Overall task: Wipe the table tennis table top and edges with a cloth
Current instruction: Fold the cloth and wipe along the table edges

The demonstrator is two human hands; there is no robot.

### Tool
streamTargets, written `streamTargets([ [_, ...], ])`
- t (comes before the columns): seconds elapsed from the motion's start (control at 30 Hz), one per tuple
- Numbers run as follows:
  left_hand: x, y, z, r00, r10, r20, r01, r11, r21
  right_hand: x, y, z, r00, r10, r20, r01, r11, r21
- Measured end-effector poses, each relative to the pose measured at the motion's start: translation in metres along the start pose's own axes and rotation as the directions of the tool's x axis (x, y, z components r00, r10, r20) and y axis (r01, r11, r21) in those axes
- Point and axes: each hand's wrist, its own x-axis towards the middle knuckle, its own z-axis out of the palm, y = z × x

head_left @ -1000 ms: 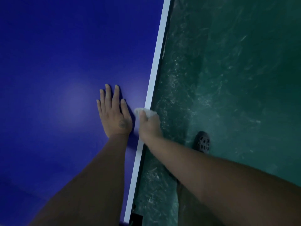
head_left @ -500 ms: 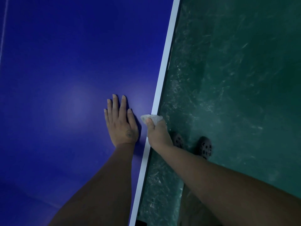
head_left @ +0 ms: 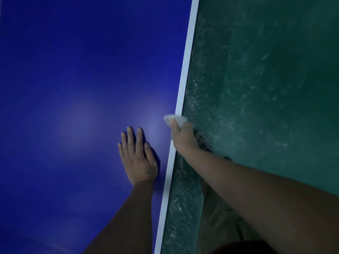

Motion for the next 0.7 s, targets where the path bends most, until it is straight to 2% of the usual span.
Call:
streamTargets([
  [0.07, 0.001, 0.001, -0.001, 1.0, -0.003, 0.011, 0.003, 1.0, 0.003, -0.022, 0.011, 0.001, 0.994, 0.048, 0.101, -0.041, 0.997, -0.067],
  [0.1, 0.001, 0.001, -0.001, 1.0, -0.005, 0.019, 0.005, 1.0, 0.002, -0.024, 0.015, 0.0, 0.989, 0.101, 0.104, -0.089, 0.989, -0.114],
  [0.17, 0.002, 0.001, 0.0, 0.999, -0.013, 0.029, 0.013, 1.0, -0.001, -0.011, 0.014, 0.001, 0.99, 0.113, 0.087, -0.102, 0.987, -0.128],
  [0.23, 0.004, 0.003, 0.0, 0.999, -0.025, 0.023, 0.025, 0.999, -0.023, 0.018, 0.011, 0.004, 0.997, 0.053, 0.052, -0.048, 0.993, -0.107],
  [0.37, 0.043, 0.021, -0.001, 0.993, -0.119, 0.009, 0.119, 0.98, -0.158, 0.07, -0.061, -0.028, 0.987, -0.159, 0.016, 0.158, 0.987, 0.033],
  [0.43, 0.087, 0.038, 0.001, 0.996, -0.078, 0.032, 0.084, 0.963, -0.256, 0.085, -0.087, -0.039, 0.978, -0.205, -0.026, 0.206, 0.977, 0.055],
  [0.53, 0.169, 0.067, 0.011, 0.997, 0.065, 0.05, -0.045, 0.942, -0.332, 0.086, -0.068, -0.027, 0.995, -0.098, -0.025, 0.098, 0.995, -0.023],
  [0.6, 0.221, 0.089, 0.024, 0.989, 0.127, 0.08, -0.095, 0.941, -0.325, 0.081, -0.03, -0.012, 0.996, -0.069, -0.051, 0.066, 0.996, -0.057],
  [0.7, 0.29, 0.12, 0.041, 0.975, 0.196, 0.108, -0.164, 0.954, -0.25, 0.061, -0.01, -0.009, 0.998, 0.017, 0.056, -0.017, 1.0, 0.001],
])
